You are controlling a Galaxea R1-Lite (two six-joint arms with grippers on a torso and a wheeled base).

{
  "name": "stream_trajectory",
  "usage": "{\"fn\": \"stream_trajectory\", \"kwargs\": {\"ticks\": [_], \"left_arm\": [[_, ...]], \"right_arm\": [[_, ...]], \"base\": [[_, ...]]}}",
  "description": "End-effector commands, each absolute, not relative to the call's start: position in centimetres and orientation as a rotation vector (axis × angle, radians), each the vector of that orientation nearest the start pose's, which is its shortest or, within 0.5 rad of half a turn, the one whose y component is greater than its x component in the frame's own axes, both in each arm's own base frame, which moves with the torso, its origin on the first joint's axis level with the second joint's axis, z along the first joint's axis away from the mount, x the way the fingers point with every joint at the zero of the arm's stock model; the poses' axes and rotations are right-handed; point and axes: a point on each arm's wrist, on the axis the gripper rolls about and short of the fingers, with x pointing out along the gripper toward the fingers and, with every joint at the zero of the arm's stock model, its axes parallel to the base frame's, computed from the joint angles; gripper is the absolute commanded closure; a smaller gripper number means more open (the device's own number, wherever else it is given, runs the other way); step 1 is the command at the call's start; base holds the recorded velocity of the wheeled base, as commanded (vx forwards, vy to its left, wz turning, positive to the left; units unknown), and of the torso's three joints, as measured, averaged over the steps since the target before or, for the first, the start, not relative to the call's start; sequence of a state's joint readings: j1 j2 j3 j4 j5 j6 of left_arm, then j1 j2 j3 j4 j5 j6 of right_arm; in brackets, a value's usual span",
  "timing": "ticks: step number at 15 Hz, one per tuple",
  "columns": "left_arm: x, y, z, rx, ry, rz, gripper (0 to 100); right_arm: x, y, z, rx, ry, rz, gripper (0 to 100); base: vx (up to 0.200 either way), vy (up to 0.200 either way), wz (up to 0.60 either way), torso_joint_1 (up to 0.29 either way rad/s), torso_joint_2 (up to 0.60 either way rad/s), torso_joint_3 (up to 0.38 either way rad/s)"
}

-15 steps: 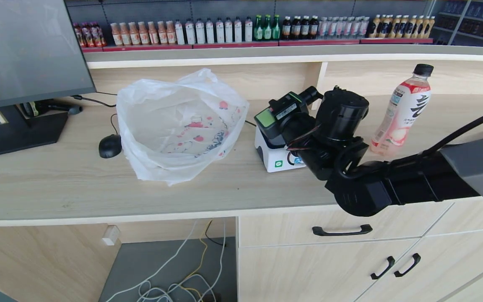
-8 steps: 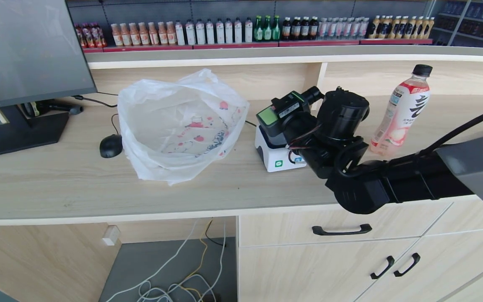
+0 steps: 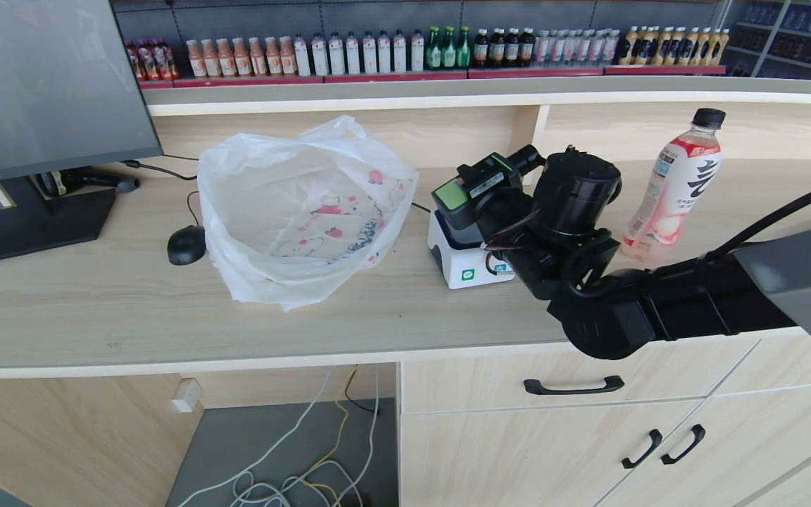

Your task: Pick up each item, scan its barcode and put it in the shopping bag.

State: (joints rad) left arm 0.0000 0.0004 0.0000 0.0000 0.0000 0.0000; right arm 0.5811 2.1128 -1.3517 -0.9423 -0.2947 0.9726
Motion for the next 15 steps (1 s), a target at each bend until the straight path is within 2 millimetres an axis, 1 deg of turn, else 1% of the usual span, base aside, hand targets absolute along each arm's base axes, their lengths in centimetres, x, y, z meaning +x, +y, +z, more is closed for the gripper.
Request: {"fn": "stream_trajectory", "kwargs": {"ticks": [1,4,7,12,15], "left_arm": [[-2.3,0.0,7.5,0.0,0.0,0.0,0],[-2.3,0.0,7.5,0.0,0.0,0.0,0],[-2.3,0.0,7.5,0.0,0.0,0.0,0],[-2.3,0.0,7.5,0.0,0.0,0.0,0],[-2.3,0.0,7.5,-0.002,0.0,0.0,0]], "right_arm": [[36.6,23.3,21.0,1.041,-0.014,0.346,100],[36.6,23.3,21.1,1.043,-0.017,0.349,100],[36.7,23.3,21.8,1.052,-0.037,0.358,100],[35.7,22.7,24.3,1.063,-0.062,0.371,100],[34.7,22.0,26.6,1.075,-0.09,0.388,100]], "base": [[0.0,0.0,0.0,0.0,0.0,0.0],[0.0,0.0,0.0,0.0,0.0,0.0],[0.0,0.0,0.0,0.0,0.0,0.0],[0.0,0.0,0.0,0.0,0.0,0.0],[0.0,0.0,0.0,0.0,0.0,0.0]]}}
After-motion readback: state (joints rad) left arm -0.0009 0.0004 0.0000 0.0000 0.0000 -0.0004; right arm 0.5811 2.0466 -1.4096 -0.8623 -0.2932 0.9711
